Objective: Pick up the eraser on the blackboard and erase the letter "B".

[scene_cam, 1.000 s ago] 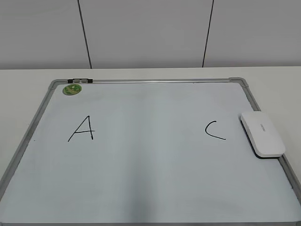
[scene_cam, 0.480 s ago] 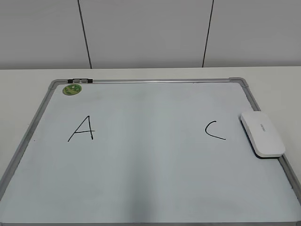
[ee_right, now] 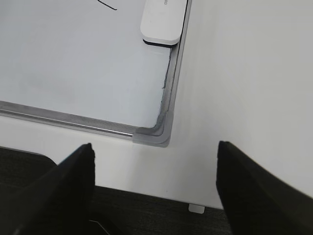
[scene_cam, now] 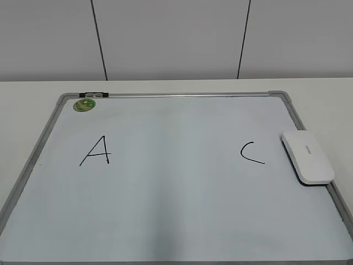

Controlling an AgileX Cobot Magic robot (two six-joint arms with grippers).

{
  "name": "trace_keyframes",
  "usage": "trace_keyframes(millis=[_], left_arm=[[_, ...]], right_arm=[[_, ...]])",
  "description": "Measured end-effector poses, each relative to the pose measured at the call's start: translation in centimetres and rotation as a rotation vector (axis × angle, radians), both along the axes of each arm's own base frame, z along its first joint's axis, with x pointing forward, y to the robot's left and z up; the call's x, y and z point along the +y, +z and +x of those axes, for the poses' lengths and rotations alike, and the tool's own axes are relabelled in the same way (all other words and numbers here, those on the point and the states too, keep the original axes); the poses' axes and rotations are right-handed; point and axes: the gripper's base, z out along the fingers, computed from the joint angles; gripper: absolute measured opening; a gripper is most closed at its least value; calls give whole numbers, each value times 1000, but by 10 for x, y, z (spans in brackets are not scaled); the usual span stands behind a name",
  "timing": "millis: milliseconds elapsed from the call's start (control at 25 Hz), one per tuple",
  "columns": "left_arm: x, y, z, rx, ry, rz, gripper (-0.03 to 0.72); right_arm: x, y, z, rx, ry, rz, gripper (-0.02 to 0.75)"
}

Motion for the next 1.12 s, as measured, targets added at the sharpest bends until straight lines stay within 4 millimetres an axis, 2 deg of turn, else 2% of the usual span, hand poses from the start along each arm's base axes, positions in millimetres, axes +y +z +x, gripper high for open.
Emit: trace_keyframes(millis=[560,1120], left_arm=[[3,2,-29,-186,4,-22,491],[4,2,-30,-193,4,-22,491]], right_arm=[[-6,1,-28,-182,-161,30,575],[-6,1,-33,-216,-185,31,574]])
